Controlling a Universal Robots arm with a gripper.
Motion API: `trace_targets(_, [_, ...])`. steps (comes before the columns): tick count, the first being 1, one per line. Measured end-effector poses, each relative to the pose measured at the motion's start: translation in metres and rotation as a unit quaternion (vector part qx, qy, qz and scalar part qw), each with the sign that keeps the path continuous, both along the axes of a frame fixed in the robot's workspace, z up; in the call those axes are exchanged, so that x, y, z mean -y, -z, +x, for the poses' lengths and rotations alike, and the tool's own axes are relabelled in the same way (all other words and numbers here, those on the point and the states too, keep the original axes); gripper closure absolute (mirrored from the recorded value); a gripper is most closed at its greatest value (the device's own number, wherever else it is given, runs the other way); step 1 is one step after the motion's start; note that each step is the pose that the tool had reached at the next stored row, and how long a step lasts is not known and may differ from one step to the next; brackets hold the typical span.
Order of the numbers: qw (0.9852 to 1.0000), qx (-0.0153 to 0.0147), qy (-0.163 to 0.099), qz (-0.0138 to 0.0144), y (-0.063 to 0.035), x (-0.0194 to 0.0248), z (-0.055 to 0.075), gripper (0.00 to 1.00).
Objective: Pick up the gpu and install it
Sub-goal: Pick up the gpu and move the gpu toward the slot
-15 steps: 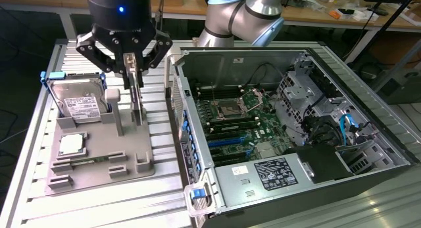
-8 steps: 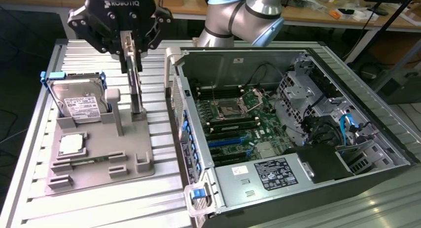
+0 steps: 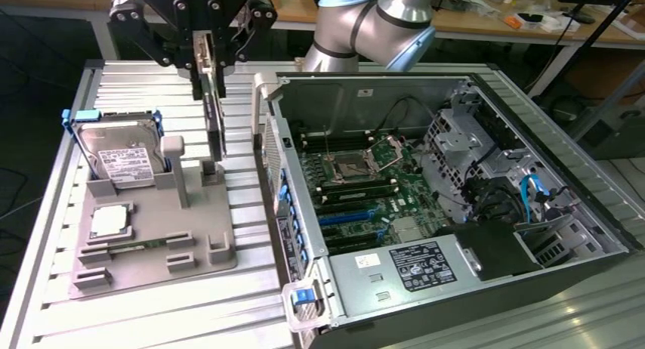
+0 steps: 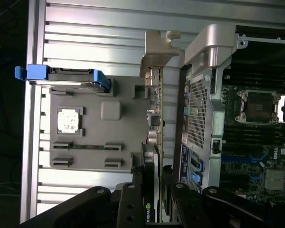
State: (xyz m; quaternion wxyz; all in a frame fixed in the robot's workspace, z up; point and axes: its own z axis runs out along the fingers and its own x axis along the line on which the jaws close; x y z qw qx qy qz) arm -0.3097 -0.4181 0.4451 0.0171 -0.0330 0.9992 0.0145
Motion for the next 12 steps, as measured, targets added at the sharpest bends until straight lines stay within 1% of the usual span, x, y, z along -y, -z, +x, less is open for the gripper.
trace_targets(7, [1.0000, -0.0006, 0.000, 0.0000, -0.0023, 0.0001, 0.019, 0.73])
trace_targets(12, [1.0000, -0.0013, 0.000, 0.0000, -0.0023, 0.0002, 0.040, 0.73])
